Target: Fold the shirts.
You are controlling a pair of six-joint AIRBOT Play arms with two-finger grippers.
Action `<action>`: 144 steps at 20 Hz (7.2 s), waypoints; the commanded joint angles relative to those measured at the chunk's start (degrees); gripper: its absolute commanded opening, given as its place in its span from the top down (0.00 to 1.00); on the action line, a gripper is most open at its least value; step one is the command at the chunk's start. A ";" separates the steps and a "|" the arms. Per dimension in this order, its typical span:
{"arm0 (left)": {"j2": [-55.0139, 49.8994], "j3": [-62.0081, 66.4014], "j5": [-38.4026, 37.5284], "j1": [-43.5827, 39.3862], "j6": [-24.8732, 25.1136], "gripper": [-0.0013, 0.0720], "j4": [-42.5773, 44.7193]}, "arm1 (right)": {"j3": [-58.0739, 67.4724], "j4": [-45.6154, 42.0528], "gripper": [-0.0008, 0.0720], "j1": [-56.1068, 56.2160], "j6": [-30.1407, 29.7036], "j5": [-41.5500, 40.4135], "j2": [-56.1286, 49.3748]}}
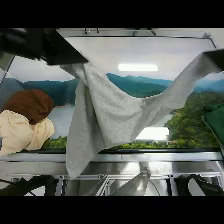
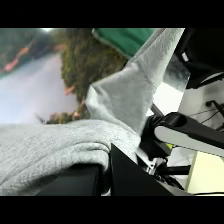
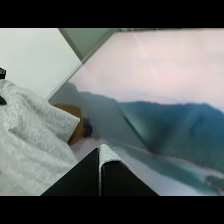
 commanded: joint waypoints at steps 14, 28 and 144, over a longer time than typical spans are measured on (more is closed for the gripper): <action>-17.53 -28.13 0.09 14.75 -2.45 0.01 11.69 | -23.54 -20.20 0.24 -9.14 -1.16 -21.88 -23.58; -13.27 -61.79 20.96 1.90 -5.03 0.04 11.91 | -17.84 -5.44 0.33 10.62 -9.35 -17.33 -45.75; 14.10 -36.92 -3.48 42.27 22.29 0.95 -19.41 | 2.69 2.80 0.97 -16.83 -12.31 -3.19 -2.43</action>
